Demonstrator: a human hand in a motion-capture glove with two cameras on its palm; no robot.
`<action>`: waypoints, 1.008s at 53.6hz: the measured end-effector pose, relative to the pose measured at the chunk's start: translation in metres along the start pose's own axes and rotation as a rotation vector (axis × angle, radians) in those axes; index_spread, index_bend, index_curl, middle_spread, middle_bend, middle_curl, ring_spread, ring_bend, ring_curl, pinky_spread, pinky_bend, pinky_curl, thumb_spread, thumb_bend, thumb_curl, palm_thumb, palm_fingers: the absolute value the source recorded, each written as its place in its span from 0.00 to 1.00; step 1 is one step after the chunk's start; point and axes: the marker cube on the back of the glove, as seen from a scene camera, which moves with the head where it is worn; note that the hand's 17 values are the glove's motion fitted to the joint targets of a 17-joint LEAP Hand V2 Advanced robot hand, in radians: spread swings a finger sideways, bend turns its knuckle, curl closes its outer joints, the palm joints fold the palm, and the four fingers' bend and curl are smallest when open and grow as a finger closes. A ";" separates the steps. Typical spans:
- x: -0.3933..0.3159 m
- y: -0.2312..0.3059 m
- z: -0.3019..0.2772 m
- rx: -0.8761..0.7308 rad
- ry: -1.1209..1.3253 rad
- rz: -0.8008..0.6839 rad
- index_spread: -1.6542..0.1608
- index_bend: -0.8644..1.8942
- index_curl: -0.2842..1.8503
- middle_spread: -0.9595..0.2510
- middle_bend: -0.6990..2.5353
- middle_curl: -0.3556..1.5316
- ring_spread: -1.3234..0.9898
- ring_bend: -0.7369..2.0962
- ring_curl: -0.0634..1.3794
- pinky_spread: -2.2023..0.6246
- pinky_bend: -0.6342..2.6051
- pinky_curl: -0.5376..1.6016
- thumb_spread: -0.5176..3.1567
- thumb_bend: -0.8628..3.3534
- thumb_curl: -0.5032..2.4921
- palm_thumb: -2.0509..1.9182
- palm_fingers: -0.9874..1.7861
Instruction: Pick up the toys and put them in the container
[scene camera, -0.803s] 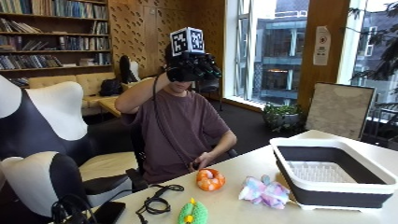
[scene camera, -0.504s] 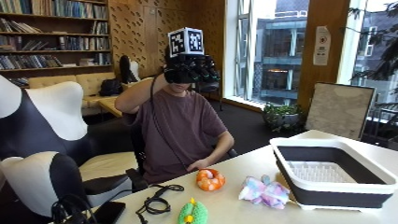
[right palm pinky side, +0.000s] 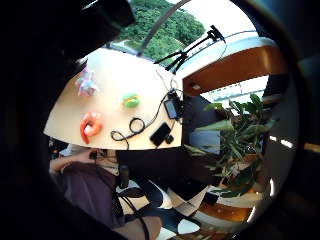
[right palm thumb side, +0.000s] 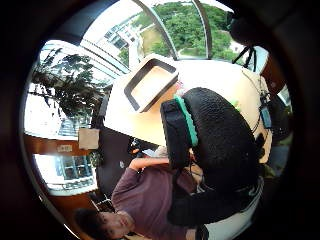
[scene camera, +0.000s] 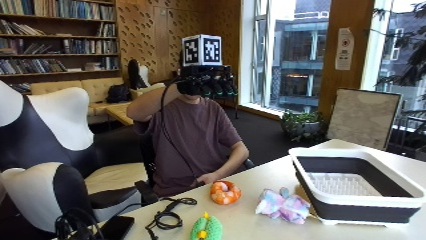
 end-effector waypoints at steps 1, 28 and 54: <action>0.001 -0.002 0.001 -0.005 -0.001 0.005 0.78 0.41 0.29 0.69 0.27 0.30 0.56 0.37 0.15 0.78 0.38 0.38 0.55 0.20 0.20 0.50 0.41; 0.040 -0.076 0.066 -0.120 -0.038 0.126 0.78 0.37 0.30 0.70 0.27 0.34 0.56 0.40 0.20 0.78 0.40 0.40 0.55 0.20 0.21 0.50 0.35; 0.082 -0.105 0.184 -0.206 -0.075 0.194 0.78 0.37 0.29 0.71 0.27 0.36 0.56 0.41 0.22 0.78 0.41 0.41 0.54 0.19 0.21 0.50 0.33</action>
